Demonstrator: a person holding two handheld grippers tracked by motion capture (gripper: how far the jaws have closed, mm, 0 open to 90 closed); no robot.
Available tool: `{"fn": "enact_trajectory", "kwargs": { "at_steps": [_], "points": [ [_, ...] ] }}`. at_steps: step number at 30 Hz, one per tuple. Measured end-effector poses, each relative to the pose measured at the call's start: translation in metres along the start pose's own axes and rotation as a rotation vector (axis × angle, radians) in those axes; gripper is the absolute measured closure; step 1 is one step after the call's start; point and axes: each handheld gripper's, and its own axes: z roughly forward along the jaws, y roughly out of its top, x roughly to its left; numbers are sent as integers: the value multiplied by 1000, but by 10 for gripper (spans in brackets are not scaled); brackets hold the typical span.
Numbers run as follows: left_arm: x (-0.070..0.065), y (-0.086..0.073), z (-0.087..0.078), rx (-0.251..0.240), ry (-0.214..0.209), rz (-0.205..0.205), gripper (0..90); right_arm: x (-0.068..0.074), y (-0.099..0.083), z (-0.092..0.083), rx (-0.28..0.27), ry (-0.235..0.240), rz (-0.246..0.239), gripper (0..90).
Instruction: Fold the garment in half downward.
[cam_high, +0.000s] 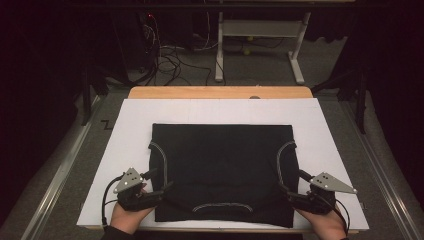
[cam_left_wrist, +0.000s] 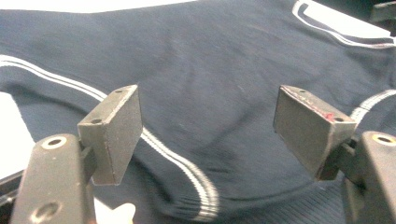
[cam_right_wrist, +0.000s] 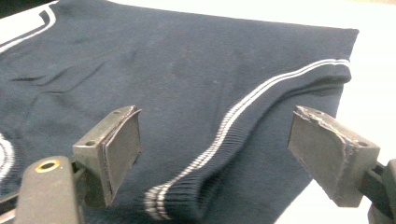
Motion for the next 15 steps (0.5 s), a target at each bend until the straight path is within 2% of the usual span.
{"fn": "enact_trajectory", "kwargs": {
  "at_steps": [4,6,9,12,15],
  "points": [
    [11,2,-2,2,3,-27,130,-5,0,-1,-11,-19,6,149],
    [14,3,-3,4,21,-36,115,-8,1,-1,-19,-28,10,121],
    [20,5,-4,12,51,-52,9,-11,1,-1,-21,-42,22,68],
    [23,6,-6,12,67,-53,0,-13,2,-1,-29,-50,33,2],
    [22,5,-5,25,80,-29,0,-12,3,0,-29,-48,25,2]
  ]
}}
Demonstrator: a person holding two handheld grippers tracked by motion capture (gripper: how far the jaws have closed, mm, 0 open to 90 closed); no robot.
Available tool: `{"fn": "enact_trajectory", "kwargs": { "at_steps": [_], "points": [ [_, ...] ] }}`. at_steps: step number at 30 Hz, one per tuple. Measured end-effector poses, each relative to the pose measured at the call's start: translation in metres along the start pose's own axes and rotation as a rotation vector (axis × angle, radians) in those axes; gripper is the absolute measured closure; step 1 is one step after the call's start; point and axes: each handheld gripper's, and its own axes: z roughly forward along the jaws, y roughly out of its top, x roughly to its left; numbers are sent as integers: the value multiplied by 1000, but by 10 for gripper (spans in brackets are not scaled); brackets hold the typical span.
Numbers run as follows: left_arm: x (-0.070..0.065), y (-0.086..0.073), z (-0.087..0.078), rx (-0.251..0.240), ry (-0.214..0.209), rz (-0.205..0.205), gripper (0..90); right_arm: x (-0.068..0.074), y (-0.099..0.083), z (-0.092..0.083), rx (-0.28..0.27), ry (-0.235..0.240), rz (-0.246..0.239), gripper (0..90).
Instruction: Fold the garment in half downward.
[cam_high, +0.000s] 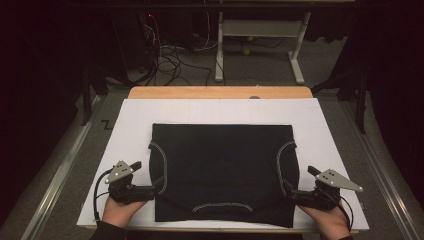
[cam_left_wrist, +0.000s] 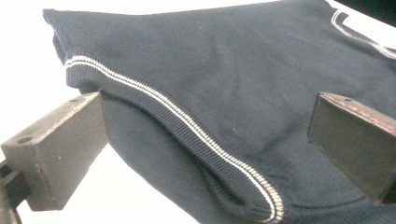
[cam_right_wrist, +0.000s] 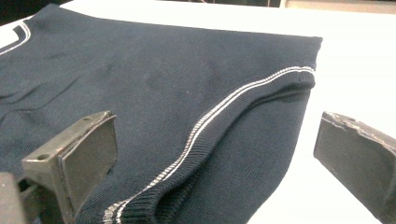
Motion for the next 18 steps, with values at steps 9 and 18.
{"fn": "enact_trajectory", "kwargs": {
  "at_steps": [9,18],
  "points": [
    [4,4,-8,-16,18,-29,0,6,1,0,-11,3,-23,2],
    [8,6,-8,-12,-2,-32,0,25,8,4,-37,40,-40,2]
  ]
}}
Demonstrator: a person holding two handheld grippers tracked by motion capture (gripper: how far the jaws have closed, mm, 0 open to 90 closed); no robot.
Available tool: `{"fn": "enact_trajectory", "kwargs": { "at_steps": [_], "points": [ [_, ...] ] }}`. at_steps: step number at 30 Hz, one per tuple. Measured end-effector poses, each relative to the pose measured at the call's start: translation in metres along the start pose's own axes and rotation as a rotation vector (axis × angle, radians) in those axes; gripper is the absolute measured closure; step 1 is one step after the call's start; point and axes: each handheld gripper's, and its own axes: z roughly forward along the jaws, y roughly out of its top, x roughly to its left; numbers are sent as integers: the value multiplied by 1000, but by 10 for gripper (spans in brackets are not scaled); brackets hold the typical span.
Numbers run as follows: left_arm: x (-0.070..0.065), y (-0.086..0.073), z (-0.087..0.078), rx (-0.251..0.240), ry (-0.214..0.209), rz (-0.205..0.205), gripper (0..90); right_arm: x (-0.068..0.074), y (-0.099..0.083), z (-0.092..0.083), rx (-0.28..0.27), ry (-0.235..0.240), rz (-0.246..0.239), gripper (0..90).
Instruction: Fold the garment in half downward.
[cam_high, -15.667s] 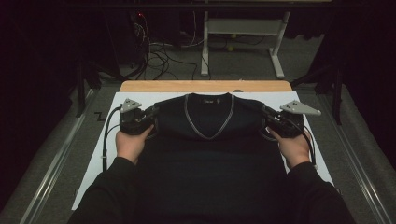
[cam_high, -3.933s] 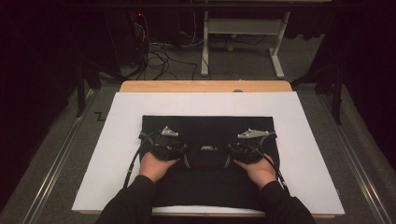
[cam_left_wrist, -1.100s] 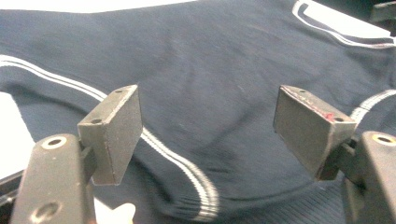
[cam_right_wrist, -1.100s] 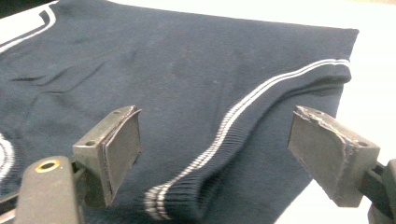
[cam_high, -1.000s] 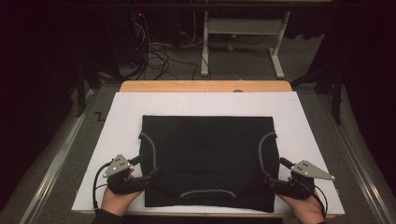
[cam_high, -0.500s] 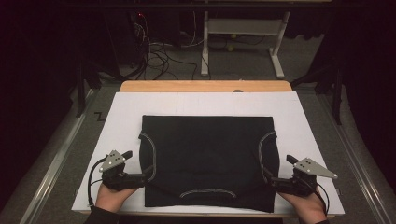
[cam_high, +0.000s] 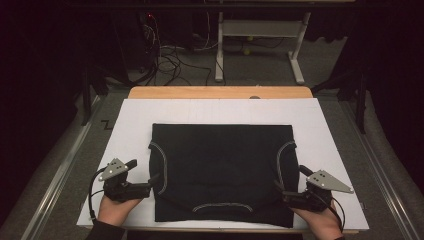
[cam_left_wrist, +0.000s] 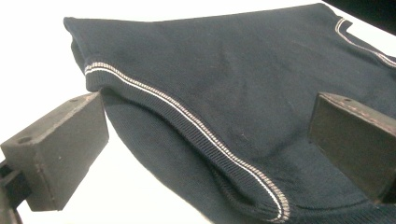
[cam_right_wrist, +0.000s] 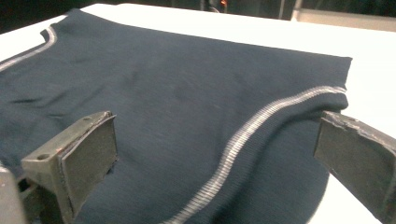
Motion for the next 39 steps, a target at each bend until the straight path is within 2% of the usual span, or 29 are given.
{"fn": "enact_trajectory", "kwargs": {
  "at_steps": [4,9,12,14,17,21,27,31,35,39],
  "points": [
    [-1,2,8,15,-26,2,0,14,4,7,-4,30,-30,2],
    [-8,9,21,18,-44,26,0,33,8,18,1,79,-55,2],
    [-15,10,27,13,-97,9,0,46,9,23,9,105,-61,2],
    [-20,10,30,22,-94,32,0,57,10,27,12,125,-72,2],
    [-24,12,33,22,-101,41,0,73,12,33,12,145,-98,2],
    [-27,15,38,27,-104,48,0,85,12,40,24,178,-121,2],
    [-30,24,44,9,-102,61,0,97,14,49,27,206,-114,2],
    [-24,35,52,22,-69,90,0,104,17,55,22,219,-118,2],
    [-10,47,59,18,-40,62,0,110,22,61,16,226,-125,2],
    [0,56,59,16,-36,35,0,113,30,64,-10,233,-130,2]
  ]
}}
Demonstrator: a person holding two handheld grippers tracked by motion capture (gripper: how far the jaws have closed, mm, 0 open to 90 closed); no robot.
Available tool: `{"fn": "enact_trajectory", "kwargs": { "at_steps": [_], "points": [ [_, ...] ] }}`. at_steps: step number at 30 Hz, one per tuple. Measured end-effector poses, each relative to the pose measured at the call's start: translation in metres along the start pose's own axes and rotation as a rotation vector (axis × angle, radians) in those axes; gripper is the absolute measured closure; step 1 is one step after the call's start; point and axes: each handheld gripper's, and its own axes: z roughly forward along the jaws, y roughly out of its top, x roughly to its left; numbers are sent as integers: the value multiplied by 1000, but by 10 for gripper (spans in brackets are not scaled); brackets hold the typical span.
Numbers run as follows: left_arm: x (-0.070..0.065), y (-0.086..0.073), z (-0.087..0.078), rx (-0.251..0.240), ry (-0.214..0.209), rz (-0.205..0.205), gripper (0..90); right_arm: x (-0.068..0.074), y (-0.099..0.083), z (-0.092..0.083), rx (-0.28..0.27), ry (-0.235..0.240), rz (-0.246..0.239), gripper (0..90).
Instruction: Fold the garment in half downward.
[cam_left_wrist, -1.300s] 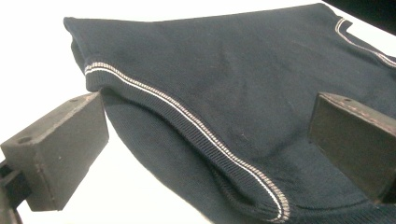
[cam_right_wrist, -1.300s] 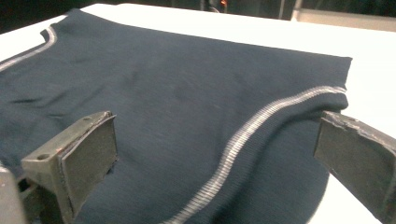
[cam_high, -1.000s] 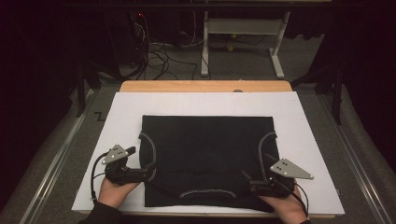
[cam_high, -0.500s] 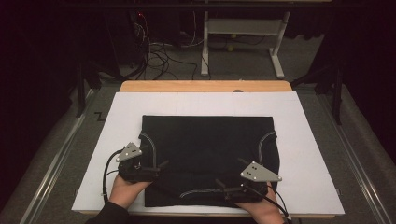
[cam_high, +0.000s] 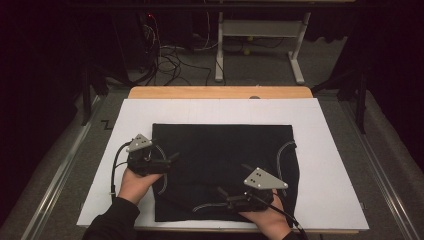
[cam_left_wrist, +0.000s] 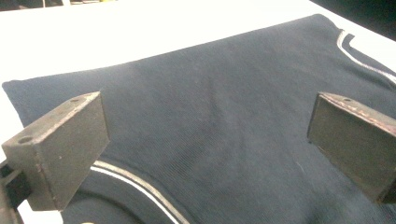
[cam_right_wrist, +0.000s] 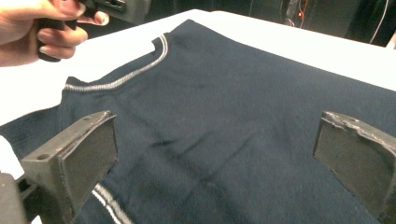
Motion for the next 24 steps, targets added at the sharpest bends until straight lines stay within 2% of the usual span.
{"fn": "enact_trajectory", "kwargs": {
  "at_steps": [4,10,17,21,24],
  "points": [
    [5,7,-2,2,13,3,0,0,9,8,-18,12,18,2],
    [14,26,-8,-10,33,11,0,1,19,17,-33,20,6,2],
    [30,50,-17,-32,62,6,0,13,20,19,-16,59,-26,2],
    [41,54,-17,-31,79,-3,0,22,17,17,-5,87,-41,2],
    [48,55,-14,-27,90,-3,0,27,13,15,9,79,-50,2]
  ]
}}
